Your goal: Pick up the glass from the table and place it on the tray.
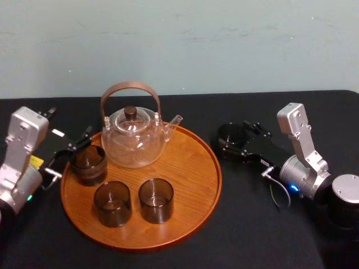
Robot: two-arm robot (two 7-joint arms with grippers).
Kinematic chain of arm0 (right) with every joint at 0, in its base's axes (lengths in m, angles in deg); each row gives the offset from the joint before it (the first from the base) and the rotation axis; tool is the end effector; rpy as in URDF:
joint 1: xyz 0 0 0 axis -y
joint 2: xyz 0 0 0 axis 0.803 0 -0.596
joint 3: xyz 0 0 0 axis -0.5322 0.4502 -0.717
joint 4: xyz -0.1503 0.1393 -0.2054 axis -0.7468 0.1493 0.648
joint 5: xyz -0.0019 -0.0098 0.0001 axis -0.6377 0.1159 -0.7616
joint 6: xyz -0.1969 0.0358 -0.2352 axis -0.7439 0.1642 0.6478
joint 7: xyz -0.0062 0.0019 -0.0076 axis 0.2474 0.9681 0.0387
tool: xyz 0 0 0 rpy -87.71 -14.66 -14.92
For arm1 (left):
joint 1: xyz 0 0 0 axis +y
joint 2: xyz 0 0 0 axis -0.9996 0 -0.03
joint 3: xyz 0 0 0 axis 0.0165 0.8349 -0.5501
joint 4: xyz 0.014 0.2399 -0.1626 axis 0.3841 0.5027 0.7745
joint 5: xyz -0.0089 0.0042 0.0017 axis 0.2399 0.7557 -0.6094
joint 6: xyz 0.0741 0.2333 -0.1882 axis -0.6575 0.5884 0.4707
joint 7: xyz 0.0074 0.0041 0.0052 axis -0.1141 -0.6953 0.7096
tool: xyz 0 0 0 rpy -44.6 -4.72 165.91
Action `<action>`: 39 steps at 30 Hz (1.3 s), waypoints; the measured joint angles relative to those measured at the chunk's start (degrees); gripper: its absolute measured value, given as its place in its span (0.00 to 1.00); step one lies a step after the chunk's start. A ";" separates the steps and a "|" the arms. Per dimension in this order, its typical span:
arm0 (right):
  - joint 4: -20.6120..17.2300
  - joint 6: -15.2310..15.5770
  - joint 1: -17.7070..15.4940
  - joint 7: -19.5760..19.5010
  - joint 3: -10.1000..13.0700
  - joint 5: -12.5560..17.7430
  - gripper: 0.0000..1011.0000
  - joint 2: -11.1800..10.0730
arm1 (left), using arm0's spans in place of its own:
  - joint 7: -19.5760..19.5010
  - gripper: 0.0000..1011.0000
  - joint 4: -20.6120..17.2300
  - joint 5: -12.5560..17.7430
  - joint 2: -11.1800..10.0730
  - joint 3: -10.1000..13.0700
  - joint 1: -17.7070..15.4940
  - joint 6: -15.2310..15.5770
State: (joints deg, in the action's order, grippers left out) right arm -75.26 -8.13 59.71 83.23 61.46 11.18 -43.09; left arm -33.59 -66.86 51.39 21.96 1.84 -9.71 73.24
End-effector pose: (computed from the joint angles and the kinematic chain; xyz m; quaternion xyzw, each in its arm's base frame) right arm 0.4219 -0.0526 -0.3465 -0.0913 -0.0259 -0.4497 0.8881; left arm 0.3579 0.0827 -0.3023 0.1416 -0.1325 0.5799 0.7913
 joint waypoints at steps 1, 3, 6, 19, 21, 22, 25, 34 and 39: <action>0.00 0.00 0.00 0.00 0.00 0.00 0.99 0.00 | 0.00 0.99 0.00 0.00 0.00 0.00 0.00 0.00; 0.00 0.00 -0.01 0.03 0.00 0.00 0.99 0.00 | 0.00 0.99 0.00 0.00 0.00 0.00 0.00 0.00; 0.00 0.00 -0.01 0.07 0.01 0.00 0.99 0.00 | 0.00 0.99 0.00 0.00 0.00 0.00 0.00 0.00; 0.02 -0.05 -0.01 0.17 0.01 0.02 0.89 0.00 | 0.00 0.99 0.00 0.00 0.00 0.00 0.00 0.00; 0.02 -0.05 -0.01 0.18 0.02 0.03 0.89 0.00 | 0.00 0.99 0.00 0.00 0.00 0.00 0.00 0.00; 0.02 -0.05 -0.01 0.18 0.01 0.04 0.89 0.00 | 0.00 0.99 0.00 0.00 0.00 0.00 0.00 0.00; 0.02 -0.06 -0.01 0.20 0.01 0.04 0.89 0.00 | 0.00 0.99 0.00 0.00 0.00 0.00 0.00 0.00; 0.02 -0.08 -0.01 0.25 0.01 0.05 0.89 0.00 | 0.00 0.99 0.00 0.00 0.00 0.00 0.00 0.00; 0.03 -0.08 -0.01 0.25 0.02 0.05 0.89 0.00 | 0.00 0.99 0.00 0.00 0.00 0.00 0.00 0.00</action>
State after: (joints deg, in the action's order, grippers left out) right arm -75.24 -8.21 59.71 83.49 61.48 11.23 -43.09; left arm -33.59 -66.87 51.39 21.96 1.84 -9.71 73.24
